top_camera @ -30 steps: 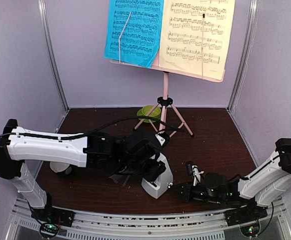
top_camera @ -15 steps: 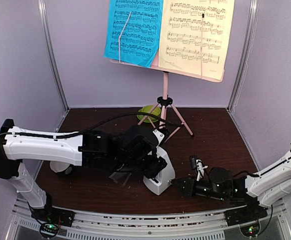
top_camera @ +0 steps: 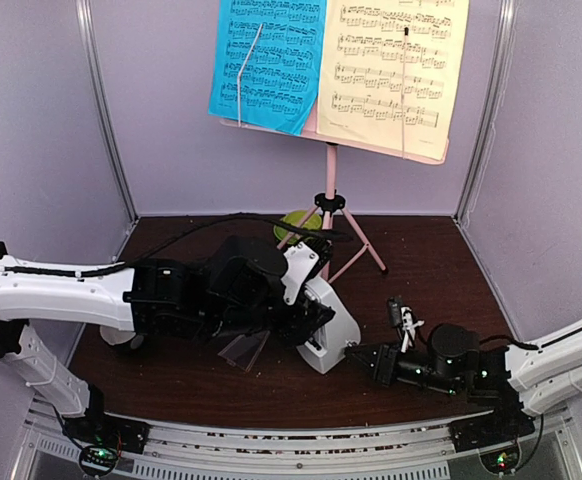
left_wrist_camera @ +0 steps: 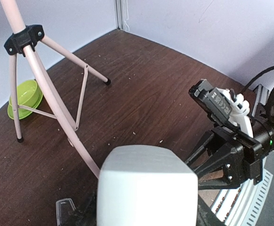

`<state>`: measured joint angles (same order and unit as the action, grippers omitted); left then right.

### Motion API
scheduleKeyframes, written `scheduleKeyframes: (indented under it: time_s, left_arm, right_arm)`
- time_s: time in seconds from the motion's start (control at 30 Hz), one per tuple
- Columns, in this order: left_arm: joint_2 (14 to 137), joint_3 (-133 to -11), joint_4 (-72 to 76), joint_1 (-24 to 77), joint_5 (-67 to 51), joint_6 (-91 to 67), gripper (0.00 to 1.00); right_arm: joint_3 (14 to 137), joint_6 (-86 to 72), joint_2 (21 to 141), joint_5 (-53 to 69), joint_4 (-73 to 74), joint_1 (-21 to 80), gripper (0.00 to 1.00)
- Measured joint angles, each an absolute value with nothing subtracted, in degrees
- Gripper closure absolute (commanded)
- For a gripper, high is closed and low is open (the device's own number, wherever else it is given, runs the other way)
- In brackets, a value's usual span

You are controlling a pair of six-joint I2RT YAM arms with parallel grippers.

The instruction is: Set up the instrument practice props

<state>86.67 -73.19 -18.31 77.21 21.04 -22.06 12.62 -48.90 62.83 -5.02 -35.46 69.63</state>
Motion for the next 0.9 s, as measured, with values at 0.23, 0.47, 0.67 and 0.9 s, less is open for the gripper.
scheduleKeyframes:
  time_s: [0.23, 0.47, 0.67, 0.9]
  left_arm:
    - [86.63, -73.17, -16.10, 77.25, 20.75, -20.49, 1.00]
    - [85.80, -72.60, -15.25, 77.23, 20.80, -19.75, 1.00]
    - [84.18, -72.10, -13.80, 77.25, 21.69, -19.03, 1.00]
    - [83.88, -71.77, -12.01, 77.21, 22.74, -18.28, 1.00]
  right_arm:
    - [14.72, -47.70, 59.75, -7.01, -31.42, 68.95, 0.77]
    - [15.97, -46.83, 58.76, -7.99, -28.60, 68.73, 0.80]
    - [17.39, -48.12, 59.81, -7.97, -27.38, 68.53, 0.81]
    - [17.39, -50.87, 60.27, -7.62, -30.13, 67.53, 0.99]
